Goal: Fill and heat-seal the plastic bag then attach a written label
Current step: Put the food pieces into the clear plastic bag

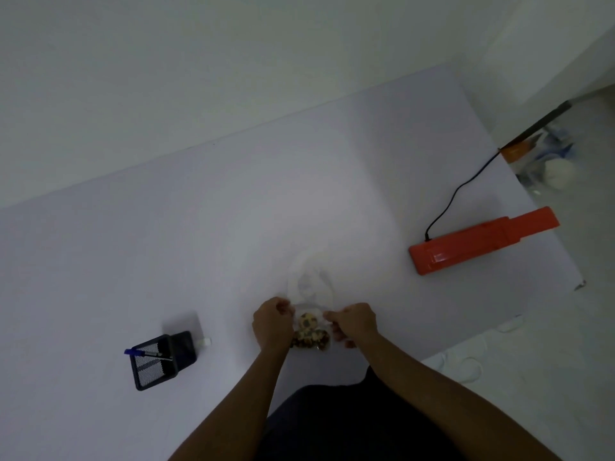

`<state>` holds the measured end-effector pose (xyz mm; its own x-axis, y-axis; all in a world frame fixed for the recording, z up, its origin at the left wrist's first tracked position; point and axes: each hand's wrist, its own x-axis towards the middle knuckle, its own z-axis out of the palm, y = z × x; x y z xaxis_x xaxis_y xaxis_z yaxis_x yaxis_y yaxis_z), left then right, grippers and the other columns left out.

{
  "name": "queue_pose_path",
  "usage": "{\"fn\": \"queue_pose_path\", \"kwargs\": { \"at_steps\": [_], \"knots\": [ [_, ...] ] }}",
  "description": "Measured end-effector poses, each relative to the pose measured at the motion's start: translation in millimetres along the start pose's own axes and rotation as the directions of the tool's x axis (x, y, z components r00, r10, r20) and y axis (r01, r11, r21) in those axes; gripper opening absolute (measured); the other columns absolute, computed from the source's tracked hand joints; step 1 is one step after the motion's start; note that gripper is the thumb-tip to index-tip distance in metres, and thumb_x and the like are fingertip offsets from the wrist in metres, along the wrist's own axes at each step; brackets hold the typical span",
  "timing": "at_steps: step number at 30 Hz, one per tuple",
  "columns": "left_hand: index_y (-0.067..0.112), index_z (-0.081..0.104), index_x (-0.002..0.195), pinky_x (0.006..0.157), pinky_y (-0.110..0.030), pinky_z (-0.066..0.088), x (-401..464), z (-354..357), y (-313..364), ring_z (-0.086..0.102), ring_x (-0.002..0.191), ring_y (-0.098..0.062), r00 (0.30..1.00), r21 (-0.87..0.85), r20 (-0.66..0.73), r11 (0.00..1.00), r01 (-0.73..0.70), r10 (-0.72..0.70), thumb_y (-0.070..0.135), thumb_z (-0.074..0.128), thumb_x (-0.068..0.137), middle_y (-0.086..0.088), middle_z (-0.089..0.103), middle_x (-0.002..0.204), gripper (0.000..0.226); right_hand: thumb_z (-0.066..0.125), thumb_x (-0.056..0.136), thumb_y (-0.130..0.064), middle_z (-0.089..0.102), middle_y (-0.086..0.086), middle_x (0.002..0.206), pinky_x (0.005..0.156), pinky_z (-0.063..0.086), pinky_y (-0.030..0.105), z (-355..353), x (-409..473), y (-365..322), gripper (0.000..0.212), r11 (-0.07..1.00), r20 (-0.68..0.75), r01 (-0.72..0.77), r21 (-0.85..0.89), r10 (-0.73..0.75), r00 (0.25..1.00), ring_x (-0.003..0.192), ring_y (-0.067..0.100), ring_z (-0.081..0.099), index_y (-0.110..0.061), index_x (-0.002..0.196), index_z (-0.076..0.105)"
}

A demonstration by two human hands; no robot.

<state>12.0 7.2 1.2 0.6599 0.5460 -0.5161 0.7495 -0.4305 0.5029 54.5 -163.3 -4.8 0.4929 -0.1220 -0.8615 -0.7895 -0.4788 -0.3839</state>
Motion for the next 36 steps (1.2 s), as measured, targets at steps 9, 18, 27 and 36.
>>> {"fn": "queue_pose_path", "kwargs": {
  "at_steps": [9,18,27,36],
  "knots": [
    [0.013,0.075,0.081,0.062,-0.029,0.052,-7,-4,10,0.066,0.073,-0.020,0.947,0.348,0.189,0.884,-0.311,0.259,0.005,0.051,0.086,-0.004,0.069,0.083,0.026,0.082,0.078,-0.036,0.068,0.009,0.049,0.039,0.051,0.028,1,-2,11,0.042,0.987,-0.051,0.152,-0.058,-0.155,0.987,0.042,0.023,0.067,0.001,0.063,0.071],
    [0.020,0.049,0.130,0.098,-0.039,0.044,-34,12,12,0.044,0.124,-0.033,0.791,0.548,0.464,0.573,-0.609,0.398,0.038,0.057,0.090,-0.013,0.045,0.140,0.045,0.069,0.085,-0.041,0.070,0.010,0.058,0.055,0.060,0.038,-5,9,8,0.044,0.970,-0.144,0.213,-0.118,-0.228,0.963,0.055,0.026,0.069,-0.004,0.062,0.067],
    [0.027,0.048,0.138,0.103,-0.060,0.038,-35,23,7,0.042,0.130,-0.051,0.800,0.627,0.500,0.499,-0.598,0.331,0.069,0.048,0.080,-0.029,0.040,0.147,0.071,0.059,0.099,-0.027,0.074,0.022,0.082,0.062,0.055,0.033,-16,9,-24,0.037,0.881,0.008,0.308,0.359,-0.333,0.943,0.066,0.024,0.070,0.005,0.087,0.072],
    [0.031,-0.004,0.155,0.116,-0.060,-0.001,-33,17,6,-0.011,0.144,-0.052,0.762,0.599,0.569,0.478,-0.642,0.309,0.082,0.038,0.079,-0.027,-0.007,0.160,0.100,0.055,0.101,-0.021,0.075,0.024,0.097,0.088,0.059,0.043,10,22,-30,0.032,0.868,0.302,0.109,0.485,-0.284,0.910,0.095,0.036,0.074,0.006,0.098,0.073]
  ]
}}
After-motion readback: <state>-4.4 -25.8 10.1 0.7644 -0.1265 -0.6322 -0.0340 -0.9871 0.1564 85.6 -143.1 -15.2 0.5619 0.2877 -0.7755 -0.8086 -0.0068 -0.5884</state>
